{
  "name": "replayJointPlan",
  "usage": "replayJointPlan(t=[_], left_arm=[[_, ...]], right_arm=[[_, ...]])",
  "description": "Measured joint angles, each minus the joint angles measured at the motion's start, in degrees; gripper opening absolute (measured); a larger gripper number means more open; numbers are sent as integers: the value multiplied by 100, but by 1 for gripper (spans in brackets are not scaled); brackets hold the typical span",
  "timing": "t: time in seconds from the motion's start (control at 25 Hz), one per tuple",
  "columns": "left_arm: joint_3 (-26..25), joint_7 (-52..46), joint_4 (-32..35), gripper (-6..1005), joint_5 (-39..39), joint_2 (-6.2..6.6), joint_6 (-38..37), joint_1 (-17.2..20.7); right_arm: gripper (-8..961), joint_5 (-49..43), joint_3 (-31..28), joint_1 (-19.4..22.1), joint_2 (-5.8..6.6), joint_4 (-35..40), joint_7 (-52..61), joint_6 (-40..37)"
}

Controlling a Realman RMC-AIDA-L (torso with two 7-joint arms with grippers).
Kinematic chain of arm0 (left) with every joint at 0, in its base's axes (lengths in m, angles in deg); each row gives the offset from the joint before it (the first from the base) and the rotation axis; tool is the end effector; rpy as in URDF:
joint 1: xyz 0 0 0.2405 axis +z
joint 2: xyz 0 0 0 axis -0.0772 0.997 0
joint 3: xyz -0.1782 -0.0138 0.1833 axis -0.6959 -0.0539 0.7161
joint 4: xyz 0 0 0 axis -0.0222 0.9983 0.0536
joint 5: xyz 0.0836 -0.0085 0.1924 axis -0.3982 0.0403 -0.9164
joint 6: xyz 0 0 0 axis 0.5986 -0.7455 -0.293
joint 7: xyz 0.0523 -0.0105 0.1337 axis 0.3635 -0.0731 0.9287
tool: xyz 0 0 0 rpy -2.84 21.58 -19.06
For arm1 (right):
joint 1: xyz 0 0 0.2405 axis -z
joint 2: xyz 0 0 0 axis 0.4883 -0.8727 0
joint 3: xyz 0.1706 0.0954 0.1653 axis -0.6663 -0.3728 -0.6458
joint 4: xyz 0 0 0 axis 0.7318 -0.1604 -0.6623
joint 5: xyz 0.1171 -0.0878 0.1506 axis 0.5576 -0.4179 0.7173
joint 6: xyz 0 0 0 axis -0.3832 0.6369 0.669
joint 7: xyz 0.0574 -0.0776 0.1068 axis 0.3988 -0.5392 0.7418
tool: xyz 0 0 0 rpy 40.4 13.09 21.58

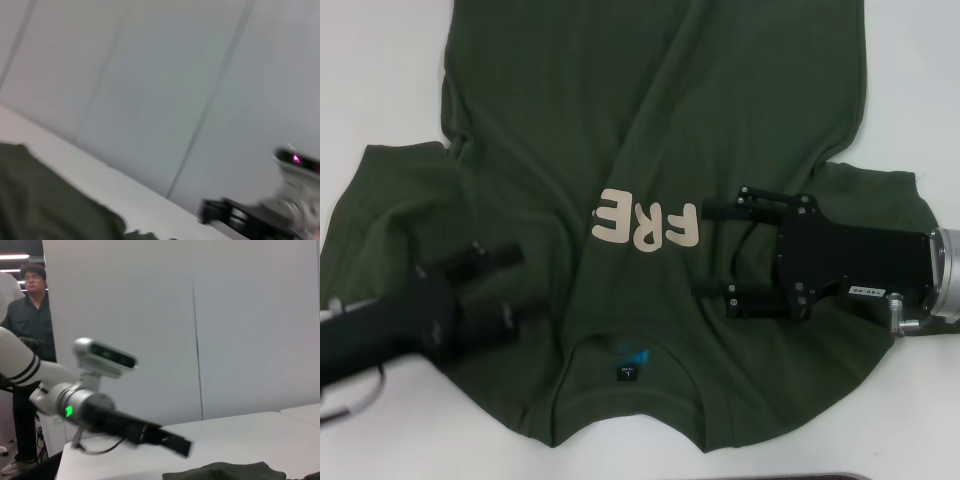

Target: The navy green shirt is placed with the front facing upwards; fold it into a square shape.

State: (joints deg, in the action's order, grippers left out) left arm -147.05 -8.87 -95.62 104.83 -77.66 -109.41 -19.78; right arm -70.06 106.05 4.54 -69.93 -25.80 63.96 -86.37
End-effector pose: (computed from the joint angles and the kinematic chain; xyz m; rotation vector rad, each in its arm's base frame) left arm -0.3030 0.2118 -0.0174 -2.5881 -0.8405 -1.1522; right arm 0.2677 0.2576 -0.0445 -2.7653 0.2384 1.0166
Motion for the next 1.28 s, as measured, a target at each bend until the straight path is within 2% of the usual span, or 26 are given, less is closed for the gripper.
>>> replayJointPlan(t=[0.04,0.12,0.28,0.4,0.52,0.68,0.76,0.92,1.04,1.28], left_arm=[[-64,-376,-93,791,3,29,47,-57],[-144,-1848,-345,789,-19,185,285,-266],[-143,-5132,-446,786,-89,669,800,-581],[-164,-6430,-474,783,-83,957,918,-667],[-145,-6860,-509,781,-147,1227,1028,-703],[-175,-6971,-635,777,-163,1303,1142,-679],[-136,-7039,-711,776,-237,1369,1235,-673],[-109,-7070,-764,772,-523,1522,1342,-770],[-114,-7154,-788,770,-835,1630,1577,-909],[-110,-7316,-773,764,-1321,1699,2029,-1116]], right_arm=[[822,4,0,-1,0,0,13,-2],[823,12,0,-4,0,0,29,-4],[824,17,0,-1,1,0,46,-11],[822,17,0,-3,7,0,111,-40],[822,25,-28,-49,12,59,600,-90],[823,35,-41,-73,12,331,1365,-95],[823,39,-37,-95,7,556,2019,-101],[823,25,-2,-188,10,744,2615,-107],[822,16,1,-216,9,744,2634,-106],[823,7,38,-236,9,747,2634,-113]])
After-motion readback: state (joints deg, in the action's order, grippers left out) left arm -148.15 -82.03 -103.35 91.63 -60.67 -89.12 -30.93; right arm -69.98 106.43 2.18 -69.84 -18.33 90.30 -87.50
